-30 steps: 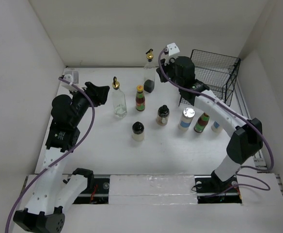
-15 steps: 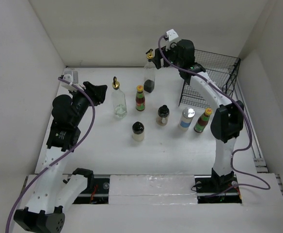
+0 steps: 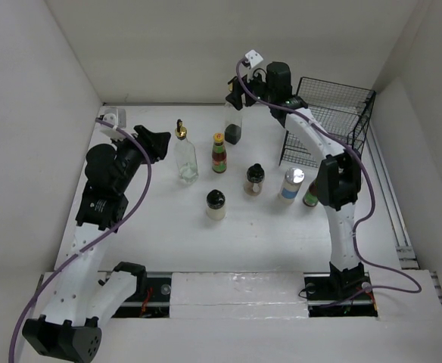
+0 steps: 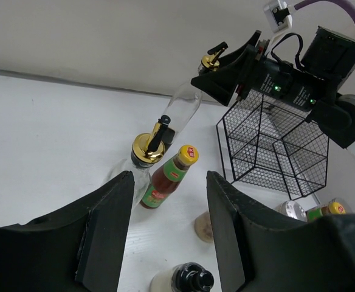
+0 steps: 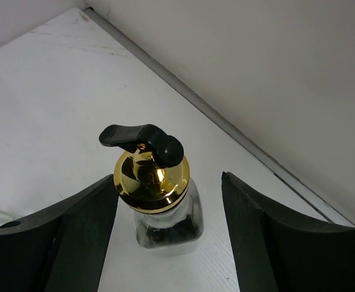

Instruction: Organize the condiment bottles

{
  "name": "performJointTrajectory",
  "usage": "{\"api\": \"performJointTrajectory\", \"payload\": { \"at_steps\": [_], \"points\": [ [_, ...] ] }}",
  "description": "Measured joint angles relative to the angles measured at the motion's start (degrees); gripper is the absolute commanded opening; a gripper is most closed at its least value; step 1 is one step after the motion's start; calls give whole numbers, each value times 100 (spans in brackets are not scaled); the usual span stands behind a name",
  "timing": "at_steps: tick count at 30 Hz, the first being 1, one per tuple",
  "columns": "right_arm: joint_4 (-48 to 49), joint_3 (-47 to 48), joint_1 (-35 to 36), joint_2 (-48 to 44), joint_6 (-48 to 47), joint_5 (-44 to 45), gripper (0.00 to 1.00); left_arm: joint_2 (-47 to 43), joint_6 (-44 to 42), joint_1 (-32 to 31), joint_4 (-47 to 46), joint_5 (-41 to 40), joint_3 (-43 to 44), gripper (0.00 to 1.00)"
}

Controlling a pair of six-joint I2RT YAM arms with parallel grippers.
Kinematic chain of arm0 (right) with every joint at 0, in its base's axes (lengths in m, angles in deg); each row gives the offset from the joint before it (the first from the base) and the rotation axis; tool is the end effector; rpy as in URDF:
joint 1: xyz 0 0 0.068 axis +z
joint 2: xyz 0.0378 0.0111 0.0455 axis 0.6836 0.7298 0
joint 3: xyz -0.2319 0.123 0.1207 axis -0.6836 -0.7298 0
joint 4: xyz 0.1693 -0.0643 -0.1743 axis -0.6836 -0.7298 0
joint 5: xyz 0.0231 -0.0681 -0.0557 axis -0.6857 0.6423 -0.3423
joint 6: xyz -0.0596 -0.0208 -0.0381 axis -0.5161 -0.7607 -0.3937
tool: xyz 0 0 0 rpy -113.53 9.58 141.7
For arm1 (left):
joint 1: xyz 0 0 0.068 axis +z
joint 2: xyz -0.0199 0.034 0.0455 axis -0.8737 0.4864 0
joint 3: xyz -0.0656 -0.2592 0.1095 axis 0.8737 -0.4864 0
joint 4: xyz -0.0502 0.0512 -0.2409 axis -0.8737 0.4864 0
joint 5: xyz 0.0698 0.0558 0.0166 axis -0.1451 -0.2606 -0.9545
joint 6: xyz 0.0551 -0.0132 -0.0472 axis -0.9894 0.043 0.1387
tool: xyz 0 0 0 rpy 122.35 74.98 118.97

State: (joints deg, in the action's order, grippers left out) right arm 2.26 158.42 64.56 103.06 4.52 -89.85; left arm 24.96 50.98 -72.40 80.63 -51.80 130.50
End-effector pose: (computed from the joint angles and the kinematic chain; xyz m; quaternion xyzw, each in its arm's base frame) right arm 0.5123 0.2287 0.3439 -0.3159 0.7053 0.2422 0.5865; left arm 0.1860 -0.0492 0.4236 0.0042 0.6598 -0.2781 0.6981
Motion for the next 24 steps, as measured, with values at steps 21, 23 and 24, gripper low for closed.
{"api": "performJointTrajectory", "payload": {
  "at_steps": [21, 23, 24],
  "points": [
    [726, 256, 79, 420, 192, 68, 15, 52, 2, 0, -26, 44, -2, 47],
    [776, 232, 79, 420, 221, 90, 11, 35, 2, 0, -33, 44, -2, 47],
    [824, 201, 79, 417, 243, 96, 11, 28, 2, 0, -33, 44, -2, 47]
  ]
}}
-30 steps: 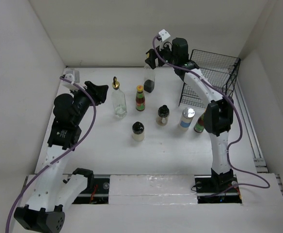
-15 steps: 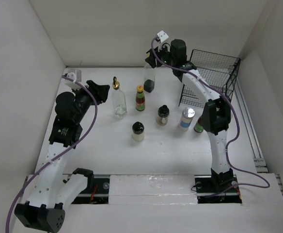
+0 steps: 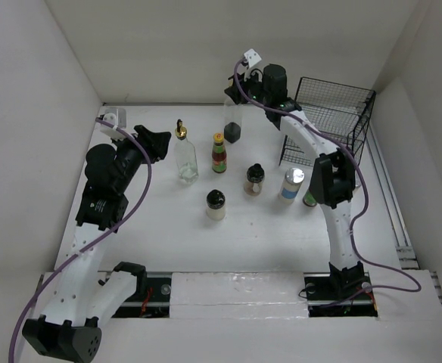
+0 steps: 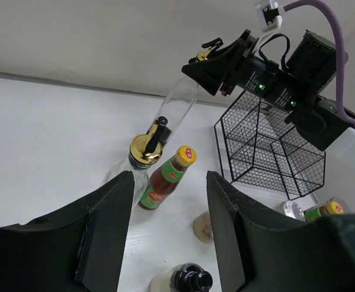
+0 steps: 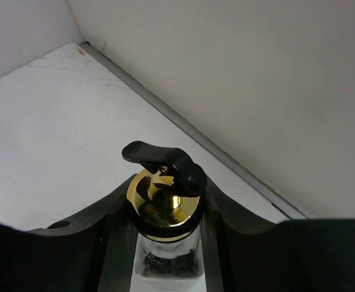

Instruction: Organize the condiment bottles

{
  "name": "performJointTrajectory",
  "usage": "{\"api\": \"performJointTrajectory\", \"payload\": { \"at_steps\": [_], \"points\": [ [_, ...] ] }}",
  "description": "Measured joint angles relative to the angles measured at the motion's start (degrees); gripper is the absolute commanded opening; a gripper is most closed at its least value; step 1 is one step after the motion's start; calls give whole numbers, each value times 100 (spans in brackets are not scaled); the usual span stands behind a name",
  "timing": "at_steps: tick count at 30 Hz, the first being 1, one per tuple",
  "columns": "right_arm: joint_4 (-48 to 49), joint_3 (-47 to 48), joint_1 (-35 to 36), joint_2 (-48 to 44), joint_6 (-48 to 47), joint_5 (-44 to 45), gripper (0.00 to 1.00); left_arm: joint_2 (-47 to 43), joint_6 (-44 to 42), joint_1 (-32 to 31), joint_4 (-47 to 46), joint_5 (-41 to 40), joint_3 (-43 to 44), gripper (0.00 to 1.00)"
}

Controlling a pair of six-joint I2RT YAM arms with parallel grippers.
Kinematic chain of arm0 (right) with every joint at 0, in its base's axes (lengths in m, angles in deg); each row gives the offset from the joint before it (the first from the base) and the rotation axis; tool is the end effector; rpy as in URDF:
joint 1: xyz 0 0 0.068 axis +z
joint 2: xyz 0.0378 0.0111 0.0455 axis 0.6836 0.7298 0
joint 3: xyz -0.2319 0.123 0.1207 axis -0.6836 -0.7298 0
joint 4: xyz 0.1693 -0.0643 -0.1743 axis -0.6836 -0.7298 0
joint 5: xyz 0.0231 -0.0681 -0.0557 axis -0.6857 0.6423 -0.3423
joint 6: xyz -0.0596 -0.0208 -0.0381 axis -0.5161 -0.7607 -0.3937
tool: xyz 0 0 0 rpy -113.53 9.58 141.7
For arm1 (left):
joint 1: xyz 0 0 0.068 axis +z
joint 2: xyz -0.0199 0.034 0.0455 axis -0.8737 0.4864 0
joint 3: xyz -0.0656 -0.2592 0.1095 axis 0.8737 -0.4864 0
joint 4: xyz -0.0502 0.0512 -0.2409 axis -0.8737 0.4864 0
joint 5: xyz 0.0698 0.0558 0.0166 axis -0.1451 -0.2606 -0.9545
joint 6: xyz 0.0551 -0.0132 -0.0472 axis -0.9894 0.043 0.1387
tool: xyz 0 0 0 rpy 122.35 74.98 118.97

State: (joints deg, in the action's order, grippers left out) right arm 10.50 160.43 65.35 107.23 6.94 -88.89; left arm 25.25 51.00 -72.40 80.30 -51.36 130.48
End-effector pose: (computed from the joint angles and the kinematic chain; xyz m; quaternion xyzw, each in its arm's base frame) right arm 0.5275 0.2422 0.3351 -0.3015 0.6777 0.2515 0.6218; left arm 0.1873 -0.0500 0.4234 0.0070 0.6597 -0.2806 0.6971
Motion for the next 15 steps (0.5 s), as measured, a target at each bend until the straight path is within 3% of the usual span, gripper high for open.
{"api": "performJointTrajectory", "payload": {
  "at_steps": [4, 15],
  "points": [
    [293, -452, 2, -264, 175, 190, 0, -7, 0, 0, -11, 0, 0, 46],
    [-306, -310, -103, -1602, 501, 1298, 0, -13, 11, 0, -28, 2, 0, 46]
  ]
}}
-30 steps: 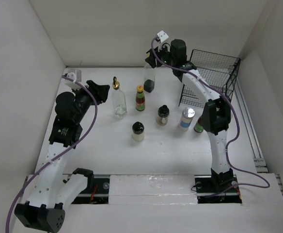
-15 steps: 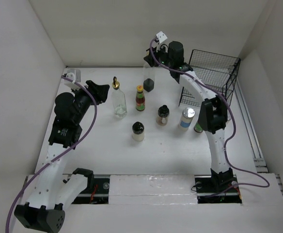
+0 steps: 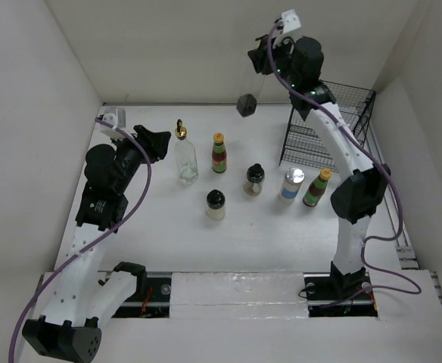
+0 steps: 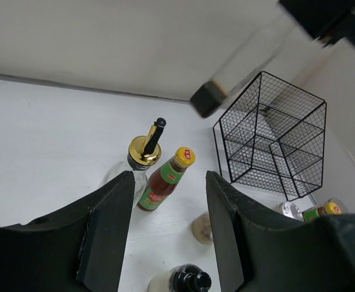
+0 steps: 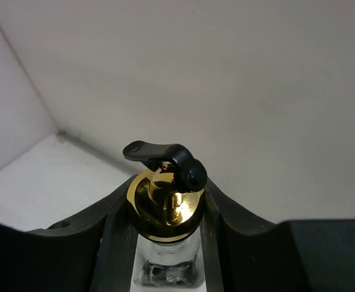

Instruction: Organize the condiment bottles

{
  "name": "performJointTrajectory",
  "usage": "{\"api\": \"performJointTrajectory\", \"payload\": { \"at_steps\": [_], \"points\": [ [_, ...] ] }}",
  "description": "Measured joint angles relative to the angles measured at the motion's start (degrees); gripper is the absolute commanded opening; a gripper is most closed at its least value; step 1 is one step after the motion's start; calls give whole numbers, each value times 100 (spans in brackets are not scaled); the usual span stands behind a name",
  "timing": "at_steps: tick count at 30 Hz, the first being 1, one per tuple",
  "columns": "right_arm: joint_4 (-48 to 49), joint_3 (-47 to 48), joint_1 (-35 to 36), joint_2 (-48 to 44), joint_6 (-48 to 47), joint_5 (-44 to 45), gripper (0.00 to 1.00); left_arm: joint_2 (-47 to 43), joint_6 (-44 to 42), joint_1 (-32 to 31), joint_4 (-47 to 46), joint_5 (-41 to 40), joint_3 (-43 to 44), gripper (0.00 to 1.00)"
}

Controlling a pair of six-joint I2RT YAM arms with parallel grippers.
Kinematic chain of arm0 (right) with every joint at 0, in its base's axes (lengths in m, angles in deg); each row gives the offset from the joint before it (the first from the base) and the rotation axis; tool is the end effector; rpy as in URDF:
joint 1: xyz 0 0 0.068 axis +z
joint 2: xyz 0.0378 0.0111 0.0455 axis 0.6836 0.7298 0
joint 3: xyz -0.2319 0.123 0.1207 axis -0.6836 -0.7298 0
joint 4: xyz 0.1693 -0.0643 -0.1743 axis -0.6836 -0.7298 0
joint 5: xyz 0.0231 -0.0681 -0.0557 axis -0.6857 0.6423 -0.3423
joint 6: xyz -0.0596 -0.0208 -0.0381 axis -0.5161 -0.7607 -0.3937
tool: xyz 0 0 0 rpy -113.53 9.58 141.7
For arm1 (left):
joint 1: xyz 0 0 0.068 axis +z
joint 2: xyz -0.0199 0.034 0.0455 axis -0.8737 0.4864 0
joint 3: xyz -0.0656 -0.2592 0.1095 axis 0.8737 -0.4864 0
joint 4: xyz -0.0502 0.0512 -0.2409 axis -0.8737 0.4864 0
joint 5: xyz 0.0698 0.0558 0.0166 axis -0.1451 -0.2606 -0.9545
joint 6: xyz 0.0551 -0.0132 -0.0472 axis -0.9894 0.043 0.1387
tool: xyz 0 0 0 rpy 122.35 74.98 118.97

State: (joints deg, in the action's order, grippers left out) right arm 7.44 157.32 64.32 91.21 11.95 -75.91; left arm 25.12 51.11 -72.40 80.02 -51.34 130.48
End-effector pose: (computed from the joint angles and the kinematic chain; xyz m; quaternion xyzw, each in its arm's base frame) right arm 0.4691 0.1942 0.4551 -0.1891 0.6586 0.1992 0.7006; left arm 0.1865 -0.0498 0.4244 0.0070 0.6571 -0.2818 0.6991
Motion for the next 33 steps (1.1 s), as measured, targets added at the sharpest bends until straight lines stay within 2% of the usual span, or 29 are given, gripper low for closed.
{"api": "performJointTrajectory", "payload": {
  "at_steps": [6, 11, 18, 33],
  "points": [
    [-118, 564, -544, -815, 105, 605, 0, -68, 15, 0, -13, 48, 0, 46],
    [-129, 918, -1115, -1056, 146, 1185, 0, -122, 33, 0, -24, 109, -2, 46],
    [-437, 1034, -1556, -859, 109, 1751, 0, -129, 57, 0, -61, 175, -83, 46],
    [-601, 1161, -1720, 0, 192, 2142, 0, -129, 59, 0, -63, 219, -90, 45]
  ]
}}
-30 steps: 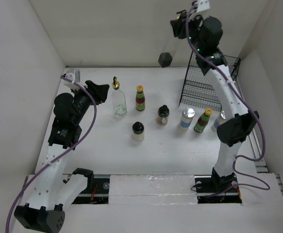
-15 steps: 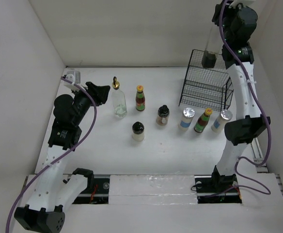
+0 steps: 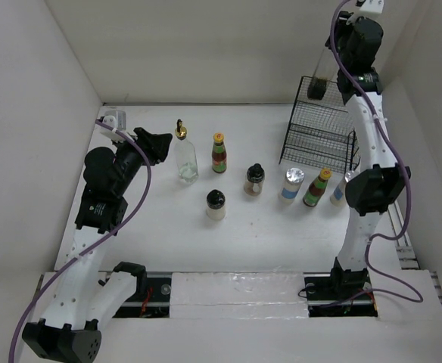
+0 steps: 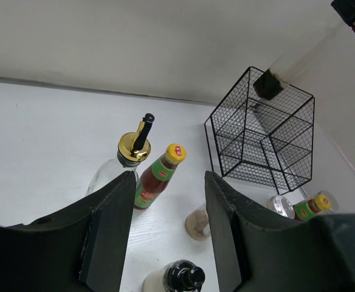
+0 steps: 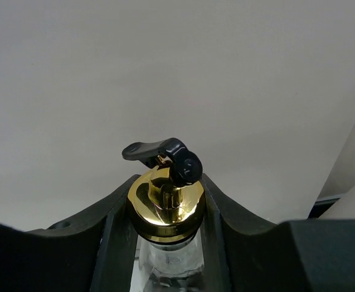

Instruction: Organize the condiment bottles

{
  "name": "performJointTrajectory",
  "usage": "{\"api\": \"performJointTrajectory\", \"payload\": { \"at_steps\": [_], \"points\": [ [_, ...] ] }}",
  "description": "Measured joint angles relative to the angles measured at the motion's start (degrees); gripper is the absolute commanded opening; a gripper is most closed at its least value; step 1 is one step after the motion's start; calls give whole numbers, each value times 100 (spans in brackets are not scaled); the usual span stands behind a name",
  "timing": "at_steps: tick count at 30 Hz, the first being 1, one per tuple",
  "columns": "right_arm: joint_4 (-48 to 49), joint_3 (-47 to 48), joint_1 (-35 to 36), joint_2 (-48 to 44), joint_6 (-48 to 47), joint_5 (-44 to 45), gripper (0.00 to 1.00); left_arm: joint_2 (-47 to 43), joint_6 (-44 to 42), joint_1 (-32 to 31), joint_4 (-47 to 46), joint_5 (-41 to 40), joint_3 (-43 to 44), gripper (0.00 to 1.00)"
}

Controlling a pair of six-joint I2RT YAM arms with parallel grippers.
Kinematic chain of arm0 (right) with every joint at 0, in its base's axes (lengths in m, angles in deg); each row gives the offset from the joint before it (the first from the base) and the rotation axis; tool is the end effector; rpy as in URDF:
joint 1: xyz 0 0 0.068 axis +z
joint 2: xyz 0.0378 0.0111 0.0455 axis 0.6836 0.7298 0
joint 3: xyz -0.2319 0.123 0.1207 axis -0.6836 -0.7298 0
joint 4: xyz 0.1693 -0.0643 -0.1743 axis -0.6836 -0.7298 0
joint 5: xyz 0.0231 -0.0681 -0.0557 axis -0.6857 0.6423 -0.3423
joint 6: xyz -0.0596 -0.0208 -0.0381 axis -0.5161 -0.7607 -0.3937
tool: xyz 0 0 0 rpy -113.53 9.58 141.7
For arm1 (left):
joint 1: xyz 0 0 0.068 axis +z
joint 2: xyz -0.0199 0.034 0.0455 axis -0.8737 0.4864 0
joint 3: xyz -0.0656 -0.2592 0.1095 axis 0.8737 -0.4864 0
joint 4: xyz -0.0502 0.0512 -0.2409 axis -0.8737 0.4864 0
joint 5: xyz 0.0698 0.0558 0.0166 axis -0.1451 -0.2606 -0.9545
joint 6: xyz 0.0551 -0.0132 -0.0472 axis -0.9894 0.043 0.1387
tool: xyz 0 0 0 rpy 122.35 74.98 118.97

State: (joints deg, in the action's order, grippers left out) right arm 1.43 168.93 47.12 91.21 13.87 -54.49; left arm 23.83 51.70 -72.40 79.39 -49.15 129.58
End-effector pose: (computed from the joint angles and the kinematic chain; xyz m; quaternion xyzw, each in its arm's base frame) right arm 0.4844 0.0224 0.5122 0.0625 0.6464 -0.0181 0.7602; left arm 0.1801 -0.0509 0.4240 0.0194 0.6507 -0.2979 0.6982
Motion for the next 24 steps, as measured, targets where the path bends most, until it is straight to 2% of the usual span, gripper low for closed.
{"api": "performJointTrajectory", "payload": {
  "at_steps": [6, 8, 13, 16, 22, 24],
  "points": [
    [81, -79, -17, 170, 0, 219, 0, 0, 0, 0, 0, 0, 0, 45],
    [271, -376, -13, 118, 0, 295, 0, 0, 0, 0, 0, 0, 0, 45],
    [881, -1799, 107, -162, 24, 592, 0, -2, 0, 0, -2, 0, 0, 45],
    [903, -2306, 205, -162, 35, 691, 0, -2, 0, 0, -2, 0, 0, 45],
    [1008, -2695, 293, -160, 140, 772, 0, -4, 0, 0, -4, 33, 0, 45],
    [1097, -2752, 295, -160, 188, 782, 7, -4, 0, 0, -9, 37, 0, 45]
  ]
}}
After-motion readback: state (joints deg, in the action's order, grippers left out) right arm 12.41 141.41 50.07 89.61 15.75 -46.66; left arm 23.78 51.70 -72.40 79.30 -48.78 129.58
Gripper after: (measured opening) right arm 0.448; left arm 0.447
